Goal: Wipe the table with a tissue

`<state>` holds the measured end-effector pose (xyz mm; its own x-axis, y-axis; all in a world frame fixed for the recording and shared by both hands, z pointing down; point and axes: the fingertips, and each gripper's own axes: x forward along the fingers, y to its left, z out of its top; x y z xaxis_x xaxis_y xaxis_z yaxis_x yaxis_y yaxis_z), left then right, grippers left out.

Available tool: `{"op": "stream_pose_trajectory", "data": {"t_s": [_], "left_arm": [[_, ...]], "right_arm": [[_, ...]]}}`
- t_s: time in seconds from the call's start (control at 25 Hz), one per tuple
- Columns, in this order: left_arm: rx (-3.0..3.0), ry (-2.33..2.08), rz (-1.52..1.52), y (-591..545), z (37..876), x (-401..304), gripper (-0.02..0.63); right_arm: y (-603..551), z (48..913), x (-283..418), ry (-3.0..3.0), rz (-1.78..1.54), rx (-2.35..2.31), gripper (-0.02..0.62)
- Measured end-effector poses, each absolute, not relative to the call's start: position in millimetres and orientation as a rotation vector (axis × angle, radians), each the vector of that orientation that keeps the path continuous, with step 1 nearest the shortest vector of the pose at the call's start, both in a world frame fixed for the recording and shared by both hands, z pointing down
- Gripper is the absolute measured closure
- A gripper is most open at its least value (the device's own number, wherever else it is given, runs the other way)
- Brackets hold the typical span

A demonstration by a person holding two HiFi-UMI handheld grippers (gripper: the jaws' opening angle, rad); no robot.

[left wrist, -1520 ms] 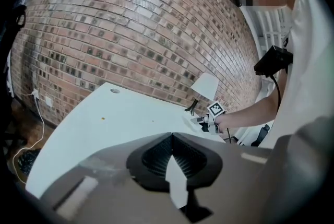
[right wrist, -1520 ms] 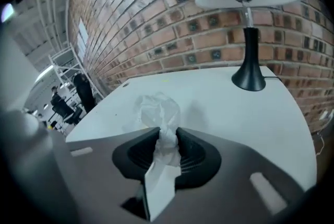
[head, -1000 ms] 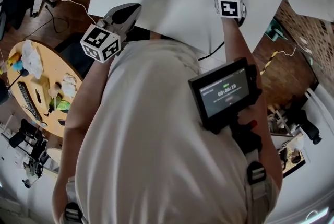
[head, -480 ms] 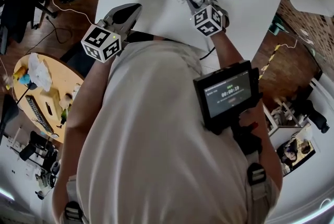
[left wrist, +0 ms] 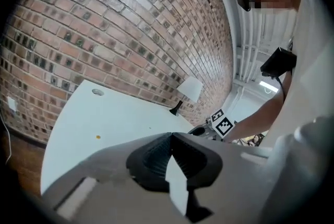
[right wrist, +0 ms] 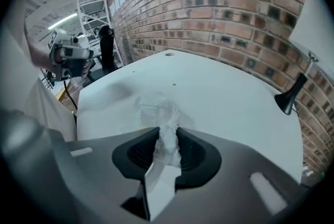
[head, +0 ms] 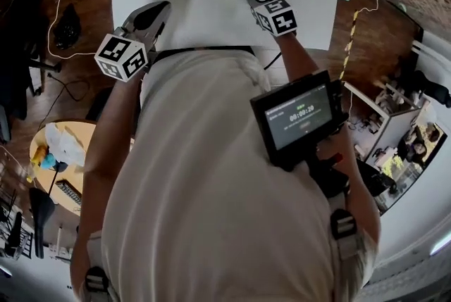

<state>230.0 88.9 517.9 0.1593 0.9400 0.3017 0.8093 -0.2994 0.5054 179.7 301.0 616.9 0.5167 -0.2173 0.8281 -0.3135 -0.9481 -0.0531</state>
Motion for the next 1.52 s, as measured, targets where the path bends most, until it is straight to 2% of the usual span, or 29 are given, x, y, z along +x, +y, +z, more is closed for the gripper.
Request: {"op": "stream_pose_trajectory", "data": {"t_s": [0.52, 0.8, 1.04, 1.16, 1.24, 1.36, 1.52], "left_arm": [[2.179, 1.777, 0.845, 86, 528, 234, 0.6], [2.254, 1.605, 0.868, 68, 538, 242, 0.6], [2.312, 1.483, 0.882, 49, 539, 244, 0.6], [2.332, 1.448, 0.895, 40, 541, 241, 0.6], [2.337, 1.435, 0.899, 38, 542, 240, 0.6], [2.335, 1.442, 0.898, 38, 544, 239, 0.6], [2.32, 1.463, 0.887, 43, 546, 239, 0.6]], "right_arm": [[317, 617, 186, -0.234, 1.549, 2.767, 0.5], [337, 603, 252, -0.25, 1.384, 2.793, 0.5], [346, 621, 296, -0.216, 1.441, 2.834, 0.492], [346, 625, 304, -0.218, 1.431, 2.801, 0.474], [348, 625, 304, -0.202, 1.422, 2.787, 0.428], [349, 617, 305, -0.194, 1.346, 2.759, 0.393], [341, 605, 300, -0.271, 1.221, 2.55, 0.389]]}}
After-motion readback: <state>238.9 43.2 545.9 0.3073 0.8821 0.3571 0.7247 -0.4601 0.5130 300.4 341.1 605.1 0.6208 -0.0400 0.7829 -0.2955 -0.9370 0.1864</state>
